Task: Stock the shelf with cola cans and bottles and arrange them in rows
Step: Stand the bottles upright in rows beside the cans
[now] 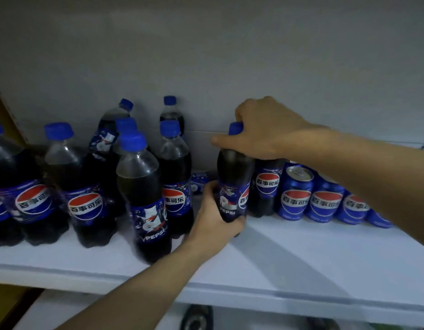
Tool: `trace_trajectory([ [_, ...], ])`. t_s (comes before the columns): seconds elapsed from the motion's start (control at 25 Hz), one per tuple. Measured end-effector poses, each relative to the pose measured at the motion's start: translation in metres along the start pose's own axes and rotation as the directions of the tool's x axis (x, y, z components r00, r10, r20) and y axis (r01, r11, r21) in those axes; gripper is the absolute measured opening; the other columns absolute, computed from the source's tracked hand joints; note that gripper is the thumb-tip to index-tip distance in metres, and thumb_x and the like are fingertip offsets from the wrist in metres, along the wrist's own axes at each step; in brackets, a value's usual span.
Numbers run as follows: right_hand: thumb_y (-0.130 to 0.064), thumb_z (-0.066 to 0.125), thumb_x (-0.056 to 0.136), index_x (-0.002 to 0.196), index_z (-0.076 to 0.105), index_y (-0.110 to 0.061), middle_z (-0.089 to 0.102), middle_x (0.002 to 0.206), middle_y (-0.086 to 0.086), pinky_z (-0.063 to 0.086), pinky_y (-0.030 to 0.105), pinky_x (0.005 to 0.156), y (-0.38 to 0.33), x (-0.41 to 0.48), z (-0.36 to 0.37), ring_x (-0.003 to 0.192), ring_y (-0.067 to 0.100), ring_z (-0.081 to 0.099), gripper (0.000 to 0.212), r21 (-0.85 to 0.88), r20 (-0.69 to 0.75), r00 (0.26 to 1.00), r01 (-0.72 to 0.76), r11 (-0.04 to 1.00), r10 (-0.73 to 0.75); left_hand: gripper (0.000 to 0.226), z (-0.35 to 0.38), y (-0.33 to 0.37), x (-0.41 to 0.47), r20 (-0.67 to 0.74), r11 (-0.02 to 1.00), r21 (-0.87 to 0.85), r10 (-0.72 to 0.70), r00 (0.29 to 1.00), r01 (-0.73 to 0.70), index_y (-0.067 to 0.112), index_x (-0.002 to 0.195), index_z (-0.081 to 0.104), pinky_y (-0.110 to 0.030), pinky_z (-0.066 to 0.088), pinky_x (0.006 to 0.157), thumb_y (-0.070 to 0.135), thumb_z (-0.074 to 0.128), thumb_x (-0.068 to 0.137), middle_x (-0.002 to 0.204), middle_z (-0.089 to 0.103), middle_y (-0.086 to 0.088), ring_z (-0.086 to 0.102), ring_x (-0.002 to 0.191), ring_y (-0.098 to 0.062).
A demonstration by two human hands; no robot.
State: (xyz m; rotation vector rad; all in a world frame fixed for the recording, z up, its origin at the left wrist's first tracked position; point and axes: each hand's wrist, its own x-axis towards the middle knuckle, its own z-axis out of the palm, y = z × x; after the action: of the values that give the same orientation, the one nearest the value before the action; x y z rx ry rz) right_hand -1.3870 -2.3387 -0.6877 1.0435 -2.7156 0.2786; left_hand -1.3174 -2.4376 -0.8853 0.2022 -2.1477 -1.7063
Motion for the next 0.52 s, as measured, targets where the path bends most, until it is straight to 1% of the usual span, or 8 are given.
trace_trajectory([
  [0.08,-0.082,0.044,0.084,0.087,0.043,-0.019,0.045,0.084,0.001,0.035,0.031,0.059,-0.006,0.000,-0.004,0.075,0.021,0.050,0.064,-0.212,-0.021,1.000,0.002,0.977,-0.006,0.078,-0.001,0.003,-0.001,-0.011,0.999,-0.026,-0.023,1.000,0.023,0.030,0.129,0.044,-0.020,0.059,0.074,0.009,0.091,0.070,0.111,0.067,0.015,0.068,0.095,0.004],
  [0.12,-0.085,0.039,0.084,0.084,0.043,-0.017,0.045,0.081,0.001,0.033,0.031,0.057,-0.008,0.000,-0.006,0.072,0.021,0.049,0.067,-0.271,-0.023,1.000,0.005,0.962,-0.012,0.078,-0.001,0.003,-0.003,-0.022,0.999,-0.032,-0.036,0.999,0.035,0.030,0.127,0.046,-0.023,0.060,0.074,0.012,0.093,0.068,0.111,0.069,0.014,0.069,0.095,0.001],
  [0.2,-0.088,0.034,0.082,0.074,0.042,-0.016,0.047,0.076,0.001,0.031,0.029,0.053,-0.007,-0.003,-0.011,0.065,0.018,0.047,0.072,-0.311,0.008,1.000,0.028,0.950,-0.026,0.081,-0.001,0.008,-0.007,-0.042,0.998,-0.016,-0.057,0.997,0.057,0.032,0.126,0.047,-0.019,0.058,0.071,0.014,0.095,0.064,0.110,0.069,0.015,0.068,0.095,0.002],
  [0.32,-0.089,0.032,0.081,0.069,0.042,-0.018,0.051,0.072,0.002,0.036,0.029,0.055,-0.004,-0.008,-0.017,0.063,0.018,0.049,0.073,-0.314,0.047,0.998,0.063,0.947,-0.050,0.082,0.000,0.017,-0.012,-0.056,0.997,0.001,-0.074,0.996,0.074,0.036,0.128,0.045,-0.014,0.055,0.070,0.015,0.095,0.066,0.113,0.067,0.017,0.066,0.098,0.005],
  [0.36,-0.089,0.031,0.081,0.068,0.043,-0.018,0.052,0.071,0.002,0.037,0.030,0.055,-0.004,-0.010,-0.018,0.063,0.018,0.050,0.074,-0.331,0.052,0.997,0.078,0.941,-0.064,0.080,0.001,0.020,-0.014,-0.052,0.997,0.014,-0.080,0.995,0.081,0.037,0.129,0.044,-0.015,0.055,0.073,0.015,0.093,0.069,0.114,0.066,0.018,0.065,0.098,0.005],
  [0.44,-0.089,0.028,0.081,0.068,0.046,-0.017,0.053,0.070,0.001,0.039,0.030,0.056,-0.004,-0.008,-0.021,0.062,0.018,0.051,0.075,-0.361,0.054,0.994,0.108,0.926,-0.095,0.075,0.002,0.024,-0.015,-0.037,0.995,0.055,-0.085,0.996,0.087,0.041,0.131,0.042,-0.024,0.054,0.091,0.016,0.087,0.077,0.118,0.064,0.021,0.062,0.104,0.007],
  [0.48,-0.089,0.025,0.082,0.067,0.047,-0.017,0.053,0.069,0.001,0.040,0.030,0.056,-0.005,-0.003,-0.024,0.062,0.018,0.052,0.077,-0.333,0.054,0.993,0.118,0.936,-0.106,0.072,0.003,0.025,-0.015,-0.020,0.994,0.069,-0.085,0.996,0.086,0.043,0.133,0.041,-0.027,0.051,0.100,0.015,0.083,0.082,0.120,0.062,0.023,0.059,0.107,0.011],
  [0.52,-0.088,0.022,0.083,0.067,0.050,-0.016,0.055,0.067,0.002,0.041,0.031,0.057,-0.004,0.005,-0.027,0.061,0.020,0.055,0.079,-0.257,0.047,0.991,0.130,0.958,-0.122,0.071,0.004,0.025,-0.014,-0.002,0.993,0.083,-0.081,0.997,0.080,0.044,0.136,0.038,-0.027,0.047,0.104,0.015,0.079,0.086,0.122,0.059,0.026,0.055,0.109,0.016],
])
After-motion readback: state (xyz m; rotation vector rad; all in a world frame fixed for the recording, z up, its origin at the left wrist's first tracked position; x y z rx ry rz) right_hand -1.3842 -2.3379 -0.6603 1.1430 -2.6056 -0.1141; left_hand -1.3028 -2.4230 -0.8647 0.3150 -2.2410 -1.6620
